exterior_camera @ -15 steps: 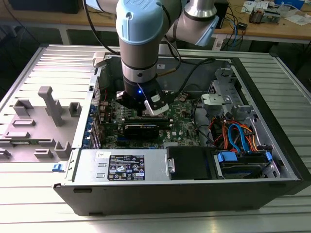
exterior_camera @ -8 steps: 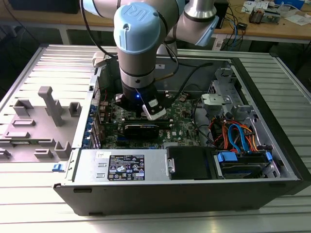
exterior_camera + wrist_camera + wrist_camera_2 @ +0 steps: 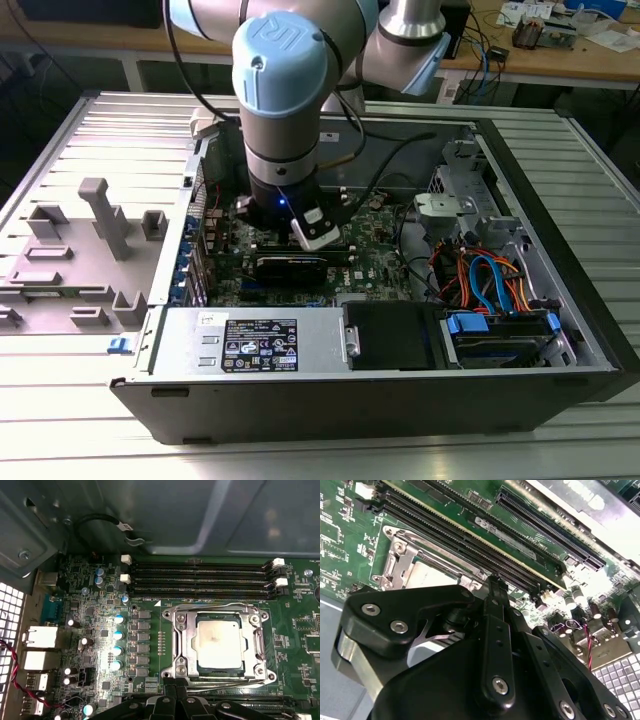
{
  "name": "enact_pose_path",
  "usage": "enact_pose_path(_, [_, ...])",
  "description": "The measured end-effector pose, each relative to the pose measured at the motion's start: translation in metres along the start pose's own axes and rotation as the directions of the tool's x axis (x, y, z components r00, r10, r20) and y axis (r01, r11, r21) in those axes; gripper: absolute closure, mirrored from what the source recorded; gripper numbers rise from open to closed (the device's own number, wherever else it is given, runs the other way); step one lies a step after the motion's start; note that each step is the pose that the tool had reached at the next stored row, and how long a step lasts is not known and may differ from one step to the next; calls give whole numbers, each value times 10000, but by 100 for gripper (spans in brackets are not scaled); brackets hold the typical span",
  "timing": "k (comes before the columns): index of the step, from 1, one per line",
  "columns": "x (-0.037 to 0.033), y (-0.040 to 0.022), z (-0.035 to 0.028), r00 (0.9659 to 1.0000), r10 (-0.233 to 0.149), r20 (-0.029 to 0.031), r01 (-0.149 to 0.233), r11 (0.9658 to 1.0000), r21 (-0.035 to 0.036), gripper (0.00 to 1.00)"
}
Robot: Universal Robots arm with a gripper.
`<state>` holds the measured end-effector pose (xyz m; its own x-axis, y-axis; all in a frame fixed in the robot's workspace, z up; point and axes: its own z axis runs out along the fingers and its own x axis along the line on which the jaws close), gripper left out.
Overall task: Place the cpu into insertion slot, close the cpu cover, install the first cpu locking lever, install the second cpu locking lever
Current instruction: 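Install the second cpu locking lever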
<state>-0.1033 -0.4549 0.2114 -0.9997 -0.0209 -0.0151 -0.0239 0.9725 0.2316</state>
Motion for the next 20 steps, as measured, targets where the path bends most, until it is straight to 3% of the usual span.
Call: enact_pose_path(20, [40, -5, 92, 10000, 4, 6, -4, 9997, -245, 89])
